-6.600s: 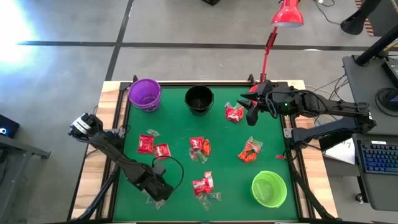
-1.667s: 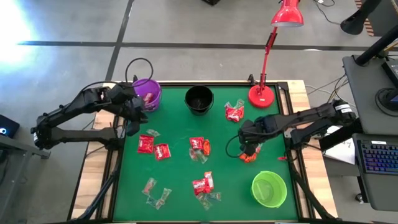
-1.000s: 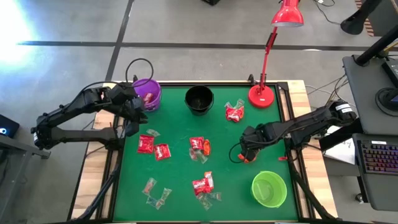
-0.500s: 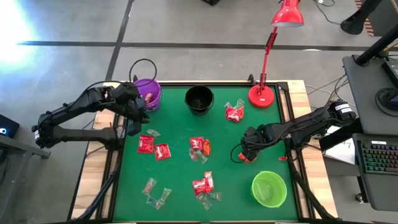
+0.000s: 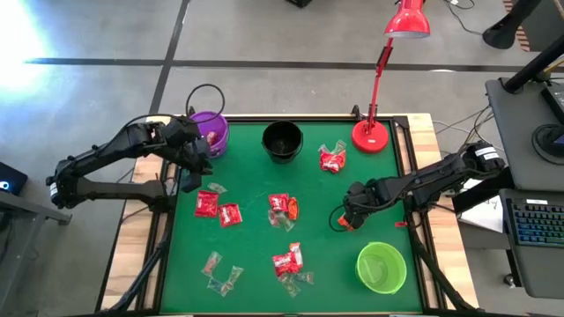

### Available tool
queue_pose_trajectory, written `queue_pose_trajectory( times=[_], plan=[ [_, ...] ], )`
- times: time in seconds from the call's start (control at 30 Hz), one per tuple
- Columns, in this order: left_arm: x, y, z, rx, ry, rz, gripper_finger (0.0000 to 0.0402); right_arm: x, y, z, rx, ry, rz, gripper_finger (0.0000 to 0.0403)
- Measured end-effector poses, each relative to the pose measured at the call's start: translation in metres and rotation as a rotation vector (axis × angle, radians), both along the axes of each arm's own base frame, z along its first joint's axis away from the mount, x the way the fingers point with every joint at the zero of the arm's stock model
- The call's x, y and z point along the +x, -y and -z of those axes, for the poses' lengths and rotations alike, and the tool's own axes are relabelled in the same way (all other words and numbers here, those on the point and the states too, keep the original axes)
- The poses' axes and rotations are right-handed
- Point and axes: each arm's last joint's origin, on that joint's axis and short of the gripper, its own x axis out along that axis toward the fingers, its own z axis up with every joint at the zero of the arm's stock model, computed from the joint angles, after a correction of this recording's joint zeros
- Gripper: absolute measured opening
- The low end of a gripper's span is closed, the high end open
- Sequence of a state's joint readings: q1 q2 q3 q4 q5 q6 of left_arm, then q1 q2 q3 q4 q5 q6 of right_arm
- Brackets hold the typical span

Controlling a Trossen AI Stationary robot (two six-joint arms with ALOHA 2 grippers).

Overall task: Sort candy
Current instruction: Put the orange chocolate bar into the purple bucket

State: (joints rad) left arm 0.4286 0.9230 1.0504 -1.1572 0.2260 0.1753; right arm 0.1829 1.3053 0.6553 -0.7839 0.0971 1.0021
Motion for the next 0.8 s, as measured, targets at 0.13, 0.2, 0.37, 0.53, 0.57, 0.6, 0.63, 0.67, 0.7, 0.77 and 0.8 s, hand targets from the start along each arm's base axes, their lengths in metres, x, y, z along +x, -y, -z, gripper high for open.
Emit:
queue_pose_trajectory(
  times=[0.13, 0.2, 0.37, 0.53, 0.57, 0.6, 0.63, 0.67, 0.7, 0.77, 0.8],
  plan=[
    [0.000, 0.000, 0.000, -0.001, -0.001, 0.000, 0.0078, -0.003, 0.000, 0.007, 0.004, 0.017, 0.007, 0.0136],
    [0.000, 0.000, 0.000, -0.001, -0.001, 0.000, 0.0078, -0.004, 0.001, 0.010, 0.007, 0.029, 0.026, 0.0128],
    [0.000, 0.000, 0.000, -0.001, -0.001, 0.000, 0.0078, -0.005, 0.000, 0.013, 0.039, 0.034, 0.037, 0.0079],
    [0.000, 0.000, 0.000, -0.001, -0.001, 0.000, 0.0078, -0.001, -0.001, 0.004, 0.070, 0.058, 0.033, 0.0026],
    [0.000, 0.000, 0.000, -0.002, -0.003, 0.000, 0.0078, 0.001, -0.002, 0.001, 0.080, 0.071, 0.032, 0.0020],
    [0.000, 0.000, 0.000, -0.003, -0.004, 0.000, 0.0078, 0.003, -0.002, -0.002, 0.083, 0.086, 0.031, 0.0018],
    [0.000, 0.000, 0.000, -0.003, -0.005, 0.000, 0.0078, 0.004, -0.003, -0.005, 0.086, 0.098, 0.031, 0.0017],
    [0.000, 0.000, 0.000, -0.003, -0.005, 0.000, 0.0078, 0.006, -0.003, -0.008, 0.087, 0.105, 0.030, 0.0018],
    [0.000, 0.000, 0.000, -0.003, -0.005, 0.000, 0.0078, 0.007, -0.003, -0.011, 0.088, 0.115, 0.030, 0.0017],
    [0.000, 0.000, 0.000, -0.003, -0.005, 0.000, 0.0078, 0.011, -0.004, -0.020, 0.087, 0.130, 0.030, 0.0017],
    [0.000, 0.000, 0.000, -0.003, -0.004, 0.000, 0.0078, 0.012, -0.004, -0.025, 0.081, 0.130, 0.031, 0.0017]
  ],
)
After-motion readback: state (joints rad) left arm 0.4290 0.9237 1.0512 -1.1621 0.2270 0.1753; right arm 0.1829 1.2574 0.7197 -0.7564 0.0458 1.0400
